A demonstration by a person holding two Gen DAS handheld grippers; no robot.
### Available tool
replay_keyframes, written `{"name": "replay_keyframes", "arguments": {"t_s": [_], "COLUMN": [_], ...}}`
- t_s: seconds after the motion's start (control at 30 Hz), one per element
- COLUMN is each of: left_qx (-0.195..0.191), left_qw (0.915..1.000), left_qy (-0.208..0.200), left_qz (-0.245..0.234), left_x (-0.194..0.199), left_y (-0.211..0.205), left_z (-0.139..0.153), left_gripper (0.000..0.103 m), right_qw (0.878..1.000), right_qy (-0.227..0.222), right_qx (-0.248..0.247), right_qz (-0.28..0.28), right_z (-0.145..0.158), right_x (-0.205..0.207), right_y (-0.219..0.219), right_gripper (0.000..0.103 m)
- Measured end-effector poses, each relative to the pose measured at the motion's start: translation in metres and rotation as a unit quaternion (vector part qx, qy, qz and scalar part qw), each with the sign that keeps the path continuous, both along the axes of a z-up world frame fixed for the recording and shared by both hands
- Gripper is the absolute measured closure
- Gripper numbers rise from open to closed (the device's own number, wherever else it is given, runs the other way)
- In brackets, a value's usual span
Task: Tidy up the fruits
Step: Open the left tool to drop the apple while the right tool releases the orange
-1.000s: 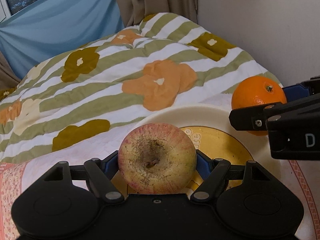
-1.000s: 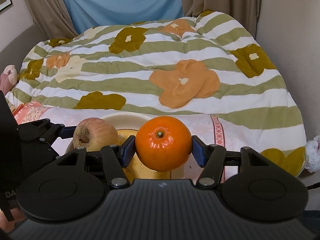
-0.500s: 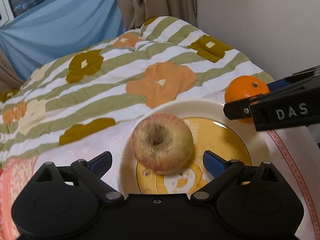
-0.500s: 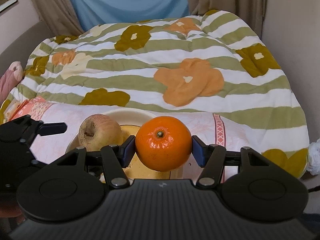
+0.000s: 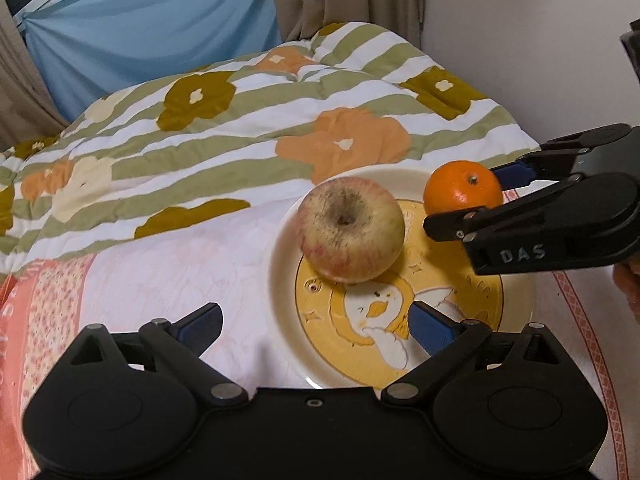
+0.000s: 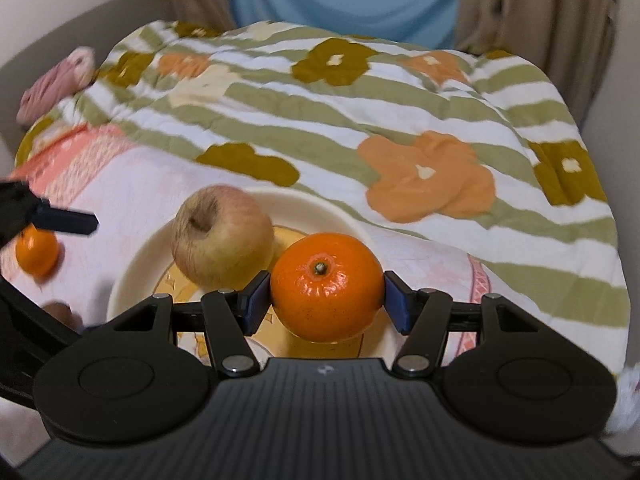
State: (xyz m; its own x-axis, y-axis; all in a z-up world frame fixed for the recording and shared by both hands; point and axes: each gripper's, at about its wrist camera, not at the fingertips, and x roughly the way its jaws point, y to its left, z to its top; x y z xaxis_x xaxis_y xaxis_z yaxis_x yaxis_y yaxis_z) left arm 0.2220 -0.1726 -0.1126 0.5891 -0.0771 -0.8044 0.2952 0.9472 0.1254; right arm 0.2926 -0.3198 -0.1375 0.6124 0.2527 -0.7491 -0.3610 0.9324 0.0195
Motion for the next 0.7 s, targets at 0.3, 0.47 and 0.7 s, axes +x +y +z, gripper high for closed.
{"name": "replay_keyframes", "arguments": {"t_s": [0.3,0.47,0.7], "left_qx": [-0.002,-0.003,-0.009], "left_qw": [0.9998,0.9996,0.9993], "left_qy": [0.003,0.004,-0.003], "left_qz": [0.019,0.027,0.035], "left_x": [-0.008,-0.014,-0.022], "left_y": [0.009,0.013,0.018], "left_z": [0.002,0.004,0.016], "left_gripper": [0.002,0.002,0.002], "right_qw": [0.998,0.997,0.998], "right_qy": [-0.038,-0.063,-0.052], "right_qx": [-0.036,-0.054,-0.036], "right_qz": [0.021,0.01,-0.011], "right_z": [-0.009,-0.003,0.011], "right_x": [-0.004,-0.009,-0.017], "right_y": [0.013,0.014,0.008], "right_gripper": [0.017,0.0,0.0]}}
